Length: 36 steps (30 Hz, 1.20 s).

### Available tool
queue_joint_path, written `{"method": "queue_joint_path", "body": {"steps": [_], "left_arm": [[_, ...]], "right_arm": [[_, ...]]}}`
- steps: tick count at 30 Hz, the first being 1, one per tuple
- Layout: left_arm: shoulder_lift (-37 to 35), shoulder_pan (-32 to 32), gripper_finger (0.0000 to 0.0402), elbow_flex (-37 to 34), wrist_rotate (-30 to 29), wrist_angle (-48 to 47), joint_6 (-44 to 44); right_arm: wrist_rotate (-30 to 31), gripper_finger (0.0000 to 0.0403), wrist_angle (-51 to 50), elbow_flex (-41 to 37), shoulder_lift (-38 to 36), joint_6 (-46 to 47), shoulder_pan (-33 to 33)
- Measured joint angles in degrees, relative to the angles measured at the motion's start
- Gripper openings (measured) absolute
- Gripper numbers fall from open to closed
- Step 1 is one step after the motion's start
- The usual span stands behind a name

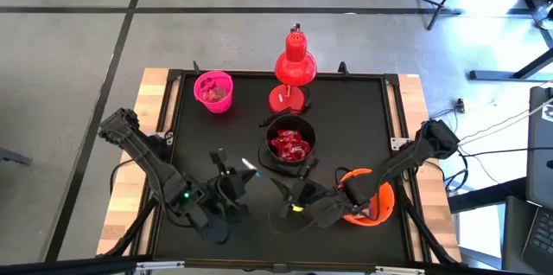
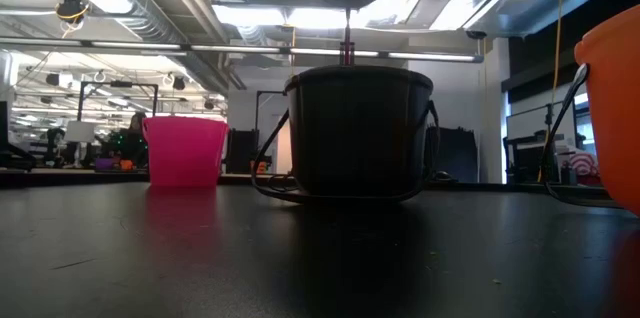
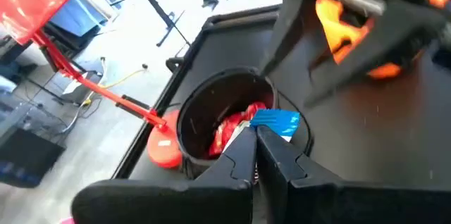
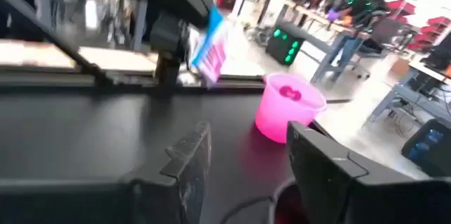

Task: Organize candy in baskets
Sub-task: Put the white chocolate into the orange bucket

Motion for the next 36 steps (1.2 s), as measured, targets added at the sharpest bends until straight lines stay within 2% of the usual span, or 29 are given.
{"method": "queue_joint_path", "body": {"steps": [6,9,12,16,26,30,36], "left_arm": [[0.1,1.6,0.0000,0.0,-1.6,6.2,0.3],[0.1,1.6,0.0000,0.0,-4.2,7.4,-0.5],[0.1,1.2,0.0000,0.0,-6.4,8.3,-1.4],[0.1,1.3,0.0000,0.0,-6.4,9.9,-1.6],[0.1,1.3,0.0000,-0.4,-6.7,13.0,-1.2],[0.1,1.3,0.0000,-0.7,-6.7,13.6,-1.1],[0.1,1.3,0.0000,-0.7,-6.7,14.8,-1.1]], "right_arm": [[-1.6,0.0184,8.9,0.0,2.6,-3.2,-2.2],[-3.3,0.0184,13.4,-0.1,4.1,-4.9,-3.4],[-4.8,0.0184,21.9,-1.5,5.5,-8.1,-4.2],[-6.3,0.0184,32.4,-4.3,6.3,-10.9,-4.9],[-10.2,0.0180,38.8,-5.6,6.3,-11.5,-6.2],[-10.2,0.0143,40.2,-5.6,6.3,-14.5,-6.1],[-10.8,0.0031,40.0,-5.6,6.3,-15.1,-6.1]]}}
